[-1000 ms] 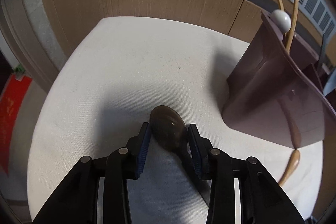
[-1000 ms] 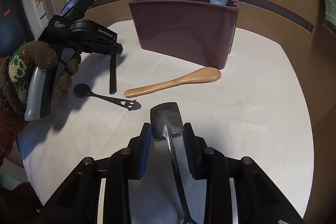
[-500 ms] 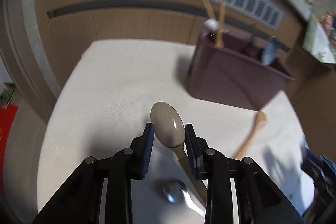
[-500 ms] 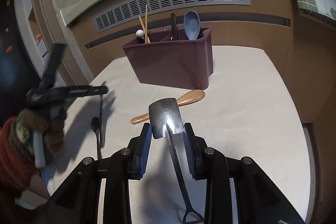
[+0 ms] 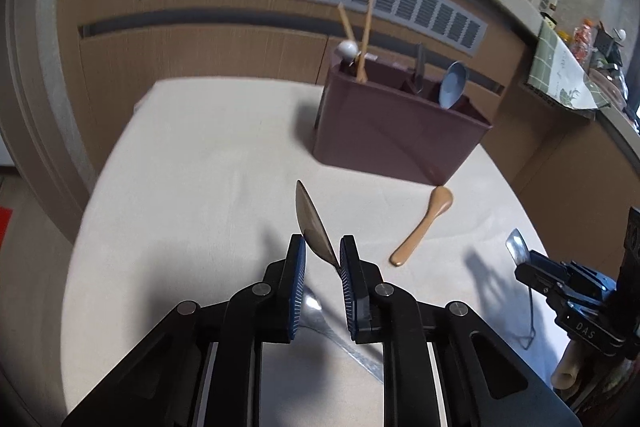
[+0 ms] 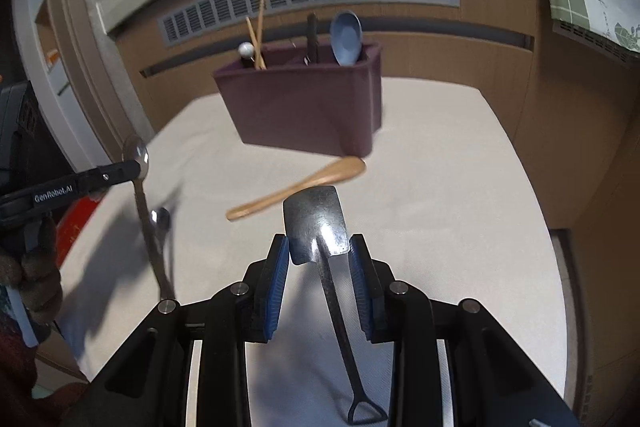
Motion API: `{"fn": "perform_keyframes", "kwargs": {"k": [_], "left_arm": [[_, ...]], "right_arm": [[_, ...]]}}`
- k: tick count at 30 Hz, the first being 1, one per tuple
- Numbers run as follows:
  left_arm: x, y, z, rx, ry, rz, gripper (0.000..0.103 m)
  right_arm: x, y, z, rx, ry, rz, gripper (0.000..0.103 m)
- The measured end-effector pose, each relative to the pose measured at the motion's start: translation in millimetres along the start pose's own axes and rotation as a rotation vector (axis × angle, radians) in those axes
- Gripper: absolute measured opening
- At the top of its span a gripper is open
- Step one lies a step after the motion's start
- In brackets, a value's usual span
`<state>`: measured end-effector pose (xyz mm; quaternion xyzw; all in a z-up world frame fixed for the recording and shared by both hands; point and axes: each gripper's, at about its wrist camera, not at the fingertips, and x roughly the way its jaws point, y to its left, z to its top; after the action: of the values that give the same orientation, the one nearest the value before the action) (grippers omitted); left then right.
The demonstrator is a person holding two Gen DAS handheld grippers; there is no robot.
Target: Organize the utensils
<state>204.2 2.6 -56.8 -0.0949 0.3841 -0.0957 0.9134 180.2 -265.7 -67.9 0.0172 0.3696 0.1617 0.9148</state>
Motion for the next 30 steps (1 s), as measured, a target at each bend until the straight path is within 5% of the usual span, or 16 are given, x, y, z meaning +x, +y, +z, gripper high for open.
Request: {"fn": "perform_keyframes", "kwargs": {"k": [7, 14, 18, 20, 30], "left_arm": [[46.4, 8.7, 0.2, -0.018, 0.094, -0.013, 0.019], [77.0, -0.4, 6.5, 0.0, 0.154, -0.018, 0.021], [84.0, 0.0, 14.0, -0.024, 0.178, -0.011, 0.022], [87.4, 0.5, 18.7, -0.048, 0.196, -0.002, 0.022], [108.4, 7.6, 45.5, -0.19, 0.247, 0.034, 0.02]], "right_arm": [[32.1, -19.6, -14.1, 0.029, 0.131, -0.029, 0.029], [38.6, -9.1, -12.4, -0.074, 0.173, -0.023, 0.044], [47.2, 4.6, -7.5, -0.194, 0.168, -0.066, 0.041], [48.6, 7.5, -3.5, -0.199, 0.17, -0.06, 0.029], [29.8, 11.5, -5.7, -0.151, 0.103, -0.002, 0.029]]}}
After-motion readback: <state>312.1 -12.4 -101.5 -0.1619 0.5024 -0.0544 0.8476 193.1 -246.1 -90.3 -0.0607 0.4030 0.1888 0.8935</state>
